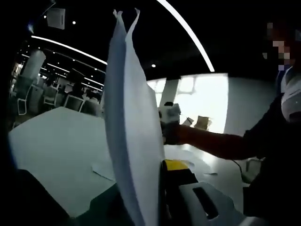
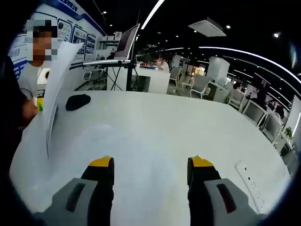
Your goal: Organize the stack of printing papers by aligning and flattening the scattered papers on the table
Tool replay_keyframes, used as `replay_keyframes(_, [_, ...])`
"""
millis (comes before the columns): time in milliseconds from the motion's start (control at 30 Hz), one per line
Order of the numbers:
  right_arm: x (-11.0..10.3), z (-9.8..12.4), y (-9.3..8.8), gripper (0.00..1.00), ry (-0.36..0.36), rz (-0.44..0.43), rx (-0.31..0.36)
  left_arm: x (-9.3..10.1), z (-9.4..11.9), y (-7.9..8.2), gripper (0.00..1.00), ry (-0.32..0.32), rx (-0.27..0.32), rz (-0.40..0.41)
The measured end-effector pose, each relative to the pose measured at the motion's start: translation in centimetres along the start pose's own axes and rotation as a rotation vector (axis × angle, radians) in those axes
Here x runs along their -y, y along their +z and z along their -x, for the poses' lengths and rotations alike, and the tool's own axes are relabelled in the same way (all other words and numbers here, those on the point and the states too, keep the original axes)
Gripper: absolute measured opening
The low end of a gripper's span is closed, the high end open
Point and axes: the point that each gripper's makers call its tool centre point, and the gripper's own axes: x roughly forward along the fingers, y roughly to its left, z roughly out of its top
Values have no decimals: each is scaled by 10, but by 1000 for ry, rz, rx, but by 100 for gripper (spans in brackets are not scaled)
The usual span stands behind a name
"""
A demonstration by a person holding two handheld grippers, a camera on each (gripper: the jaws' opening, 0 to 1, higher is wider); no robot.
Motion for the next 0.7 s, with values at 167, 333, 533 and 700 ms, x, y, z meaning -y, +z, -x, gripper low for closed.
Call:
replay_keyframes(167, [1, 0, -3, 62, -17, -16, 4, 2, 0, 0, 7, -2, -2, -7])
replay_keyframes(333, [2, -4, -7, 65, -29, -36, 8, 0, 1, 1, 7, -3, 0, -5])
replay_keyframes(533, [5, -8, -10, 68, -36, -59, 21, 1, 1, 0, 7, -8, -3, -10])
replay_keyframes(700, [4, -9, -12, 69, -39, -63, 22, -1, 1, 3, 7, -11, 8, -2])
